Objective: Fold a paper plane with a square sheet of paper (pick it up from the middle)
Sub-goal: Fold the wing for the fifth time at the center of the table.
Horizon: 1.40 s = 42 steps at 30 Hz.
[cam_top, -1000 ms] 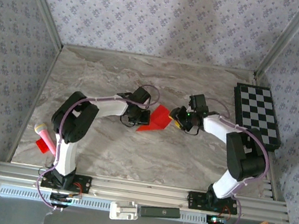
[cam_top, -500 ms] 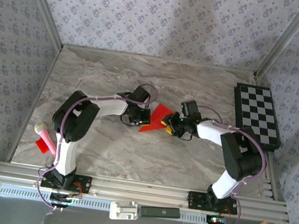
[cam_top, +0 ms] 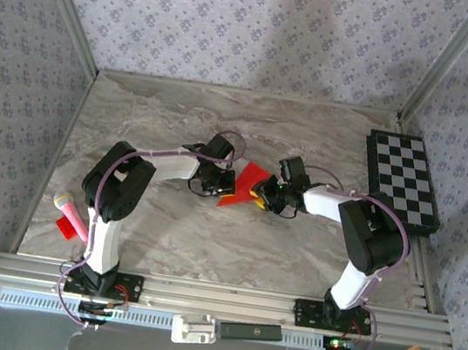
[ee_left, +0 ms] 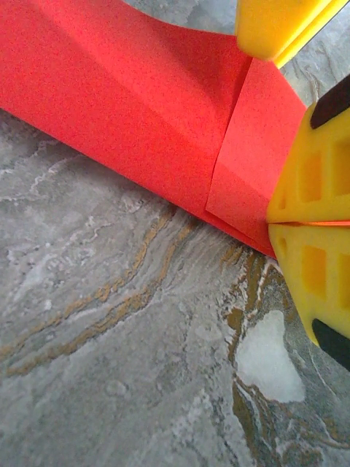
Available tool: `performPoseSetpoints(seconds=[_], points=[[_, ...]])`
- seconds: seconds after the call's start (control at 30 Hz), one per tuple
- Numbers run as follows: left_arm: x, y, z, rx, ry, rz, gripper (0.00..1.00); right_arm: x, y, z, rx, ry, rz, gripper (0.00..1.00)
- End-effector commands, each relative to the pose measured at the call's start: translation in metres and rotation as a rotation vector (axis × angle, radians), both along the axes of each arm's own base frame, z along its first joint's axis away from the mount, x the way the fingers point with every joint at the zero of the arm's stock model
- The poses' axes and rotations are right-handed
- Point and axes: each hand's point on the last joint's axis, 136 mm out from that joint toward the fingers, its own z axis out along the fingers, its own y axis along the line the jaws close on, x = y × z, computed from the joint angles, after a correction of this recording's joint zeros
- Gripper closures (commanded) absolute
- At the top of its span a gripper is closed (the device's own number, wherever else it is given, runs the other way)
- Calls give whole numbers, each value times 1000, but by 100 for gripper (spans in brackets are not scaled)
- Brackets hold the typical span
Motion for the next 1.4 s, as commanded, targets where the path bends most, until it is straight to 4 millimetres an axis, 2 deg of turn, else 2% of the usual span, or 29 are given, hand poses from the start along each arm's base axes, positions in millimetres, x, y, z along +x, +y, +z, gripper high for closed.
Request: performPoseSetpoints(seconds=[0.0,0.2,0.4,0.57,0.67,0.73,0.83,0.97,1.13,1.37], points=[[-15,12,-26,63,87,8,92,12,6,9,35,-56,-10,72],[-15,14,-27,65,89,12,92,16,2,18,53,-120,-30,76],[-12,15,-25,61,82,14,91,16,2,13,71,-95,-34,83],[-4,12,-7,38,34,-2,88,16,0,11,71,-87,-37,94],[6,8,17,18,-53,-36,82,18,-5,15,48,-108,-36,100],[14,6,38,2,-138,-68,75,21,-8,20,36,-127,-44,100],[18,5,54,0,-256,-130,64,23,-13,27,28,-145,-60,100],[16,-3,62,-19,-418,-248,53,25,-18,32,32,-140,-92,100],[9,-22,66,67,-664,-448,45,28,-25,38,38,-118,-136,100],[2,-42,55,83,-799,-647,45,29,-28,43,45,-99,-147,100]])
